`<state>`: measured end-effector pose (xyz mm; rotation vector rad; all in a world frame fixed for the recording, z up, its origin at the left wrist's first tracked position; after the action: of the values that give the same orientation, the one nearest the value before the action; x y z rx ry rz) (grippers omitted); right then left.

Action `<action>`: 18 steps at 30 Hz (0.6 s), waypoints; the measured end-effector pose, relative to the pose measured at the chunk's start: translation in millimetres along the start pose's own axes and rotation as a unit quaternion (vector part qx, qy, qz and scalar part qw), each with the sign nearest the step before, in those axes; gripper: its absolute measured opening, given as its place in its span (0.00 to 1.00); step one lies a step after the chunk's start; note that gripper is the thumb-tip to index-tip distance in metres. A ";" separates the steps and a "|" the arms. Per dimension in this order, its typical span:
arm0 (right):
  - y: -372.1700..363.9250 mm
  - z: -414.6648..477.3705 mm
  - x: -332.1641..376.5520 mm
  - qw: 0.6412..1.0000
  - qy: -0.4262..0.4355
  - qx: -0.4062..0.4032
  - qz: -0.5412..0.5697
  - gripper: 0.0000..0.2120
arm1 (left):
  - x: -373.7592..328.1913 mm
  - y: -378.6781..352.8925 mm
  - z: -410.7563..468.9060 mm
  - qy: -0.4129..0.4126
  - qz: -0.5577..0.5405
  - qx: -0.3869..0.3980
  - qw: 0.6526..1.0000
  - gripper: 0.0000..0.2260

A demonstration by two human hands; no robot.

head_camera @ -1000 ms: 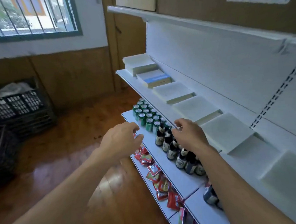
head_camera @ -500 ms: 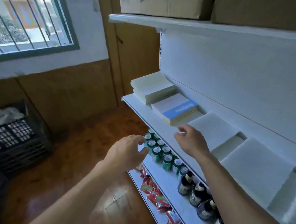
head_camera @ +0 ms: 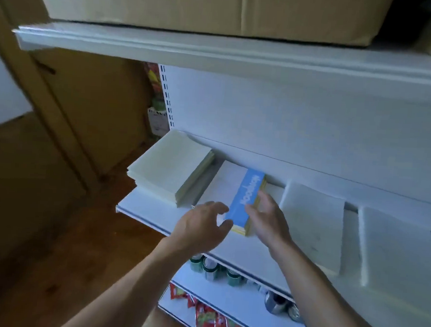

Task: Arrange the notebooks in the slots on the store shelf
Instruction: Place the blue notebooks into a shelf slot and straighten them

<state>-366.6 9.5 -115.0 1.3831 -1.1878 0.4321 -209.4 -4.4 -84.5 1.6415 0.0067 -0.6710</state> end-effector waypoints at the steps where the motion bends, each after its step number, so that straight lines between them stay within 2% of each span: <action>1: -4.8 0.0 -2.1 1.000 -0.016 -0.009 0.008 0.25 | 6.0 -0.7 8.0 -0.019 -0.002 0.010 1.000 0.18; 6: -20.3 -3.5 -10.7 0.995 -0.055 -0.064 0.046 0.24 | 22.3 -10.7 42.7 -0.127 0.000 0.034 0.991 0.22; 11: -36.5 -6.0 -25.9 0.987 -0.102 -0.090 0.084 0.22 | 27.7 -31.2 57.7 -0.201 0.086 0.068 0.973 0.30; 14: -40.7 -4.1 -28.7 0.983 -0.107 -0.108 0.102 0.10 | 37.4 -45.7 60.0 -0.219 0.122 0.111 0.962 0.34; 18: -41.2 -4.0 -26.8 0.981 -0.095 -0.129 0.111 0.08 | 41.9 -50.2 44.9 -0.273 0.167 0.098 0.942 0.35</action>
<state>-341.9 14.3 -157.5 1.0897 -1.5087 0.2925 -212.2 -50.5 -149.0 1.5425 -0.7460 -0.8588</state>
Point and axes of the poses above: each hand's wrist, its own z-axis towards the middle knuckle, its own y-axis out of the back of the hand, x = y × z, the point moved 10 cm from there along z, towards the middle knuckle, and after that the axes turned 4 degrees about -y, right-handed, at the moved point
